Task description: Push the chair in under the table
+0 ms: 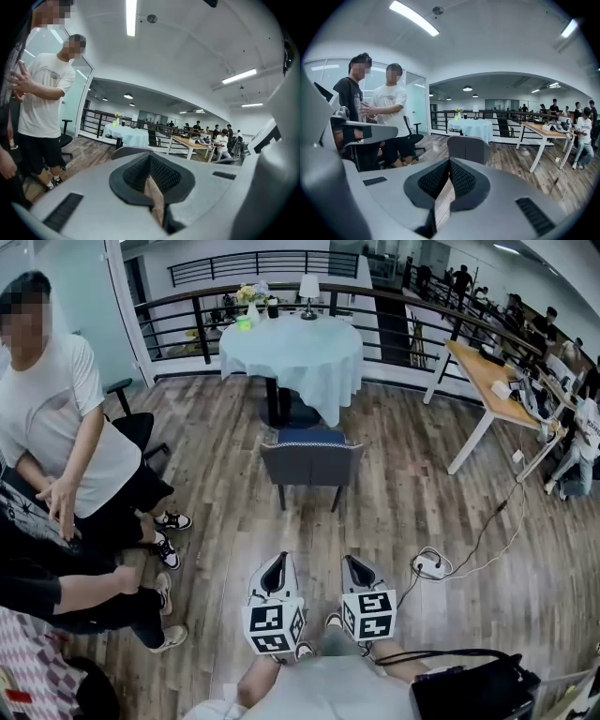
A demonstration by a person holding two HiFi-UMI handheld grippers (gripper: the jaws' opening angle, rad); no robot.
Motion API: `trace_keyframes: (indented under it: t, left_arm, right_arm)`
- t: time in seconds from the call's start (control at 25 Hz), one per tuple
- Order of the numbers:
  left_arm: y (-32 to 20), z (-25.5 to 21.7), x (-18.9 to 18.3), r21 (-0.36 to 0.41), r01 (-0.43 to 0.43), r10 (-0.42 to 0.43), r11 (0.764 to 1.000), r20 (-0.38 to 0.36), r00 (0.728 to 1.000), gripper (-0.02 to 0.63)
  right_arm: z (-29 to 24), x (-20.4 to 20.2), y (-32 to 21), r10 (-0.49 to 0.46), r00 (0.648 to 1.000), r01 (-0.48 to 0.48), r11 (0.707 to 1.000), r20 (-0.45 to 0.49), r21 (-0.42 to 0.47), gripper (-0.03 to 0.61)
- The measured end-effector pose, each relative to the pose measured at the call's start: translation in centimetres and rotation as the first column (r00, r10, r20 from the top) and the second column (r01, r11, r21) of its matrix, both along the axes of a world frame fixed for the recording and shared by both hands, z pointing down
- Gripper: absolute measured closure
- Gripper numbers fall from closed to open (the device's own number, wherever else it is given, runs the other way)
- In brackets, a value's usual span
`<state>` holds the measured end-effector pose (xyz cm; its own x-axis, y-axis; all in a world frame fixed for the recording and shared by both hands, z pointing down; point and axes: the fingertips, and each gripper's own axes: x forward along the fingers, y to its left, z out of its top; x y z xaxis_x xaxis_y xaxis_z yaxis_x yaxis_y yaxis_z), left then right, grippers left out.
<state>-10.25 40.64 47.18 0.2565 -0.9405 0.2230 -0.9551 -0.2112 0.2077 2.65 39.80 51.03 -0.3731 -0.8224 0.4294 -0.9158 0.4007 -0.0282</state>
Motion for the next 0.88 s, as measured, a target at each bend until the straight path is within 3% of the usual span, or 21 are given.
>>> trace_keyframes:
  t: [0.4,0.64,0.88]
  left_arm:
    - [-3.2,0.8,0.7,-0.007,-0.016,0.016,1.0,0.01,1.0,0.612]
    - [-8.9,1.2,2.6,-0.001,-0.018,0.018,1.0,0.031,0.999,0.612]
    - [-11.5,1.0,2.4,-0.003,-0.016,0.016,1.0,0.043,0.999,0.612]
  right_arm:
    - [1.3,0.8,-3.2,0.02,1.0,-0.02,1.0,-0.007,-0.019,0.561]
    - [1.8,2.4,-9.0,0.018,1.0,-0.018,1.0,0.011,-0.018,0.561]
    - [1.5,2.3,-11.8,0.017,1.0,-0.017,1.0,0.011,-0.02,0.561]
